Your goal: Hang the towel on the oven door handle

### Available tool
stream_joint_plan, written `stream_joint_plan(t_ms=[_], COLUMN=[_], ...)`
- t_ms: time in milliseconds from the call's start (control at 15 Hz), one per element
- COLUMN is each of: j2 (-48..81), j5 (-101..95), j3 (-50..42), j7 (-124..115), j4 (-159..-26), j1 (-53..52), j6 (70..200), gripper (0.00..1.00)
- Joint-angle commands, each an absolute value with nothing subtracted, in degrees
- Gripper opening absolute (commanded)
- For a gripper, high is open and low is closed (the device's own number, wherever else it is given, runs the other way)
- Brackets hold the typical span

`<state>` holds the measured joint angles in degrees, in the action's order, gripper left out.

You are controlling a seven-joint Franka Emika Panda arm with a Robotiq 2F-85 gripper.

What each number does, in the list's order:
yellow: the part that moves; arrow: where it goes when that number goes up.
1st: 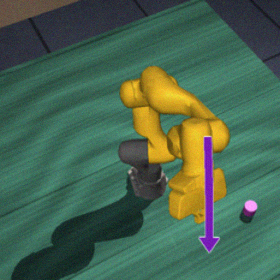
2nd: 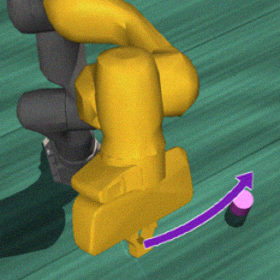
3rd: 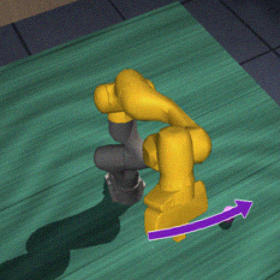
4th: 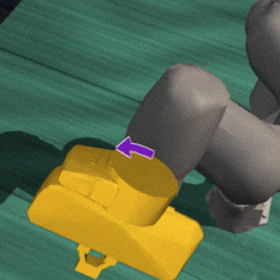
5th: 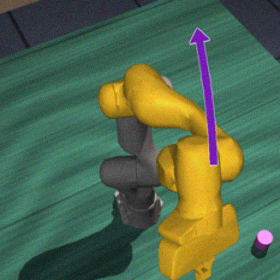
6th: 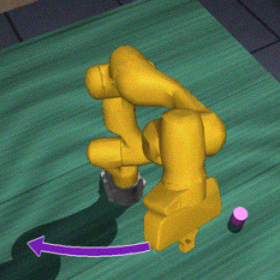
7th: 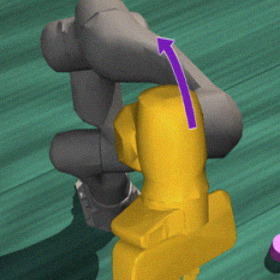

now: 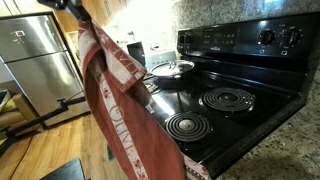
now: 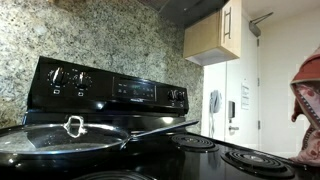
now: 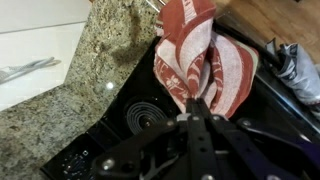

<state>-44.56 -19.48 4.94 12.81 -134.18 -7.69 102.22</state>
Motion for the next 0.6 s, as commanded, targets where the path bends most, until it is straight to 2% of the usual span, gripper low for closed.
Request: stream_joint_plan(t_ms=[0, 333, 533], j2=[-47.0, -46.7, -45.5], j5=[-19.3, -18.6, -17.6], j3=[7.8, 12.0, 11.1], j7=[16.2, 16.3, 15.3], j4=[-136.8, -137.4, -136.5], j1=[-12.0, -18.0, -18.8], j6=[98.6, 97.4, 98.5], gripper=[0.0, 0.0, 0.0])
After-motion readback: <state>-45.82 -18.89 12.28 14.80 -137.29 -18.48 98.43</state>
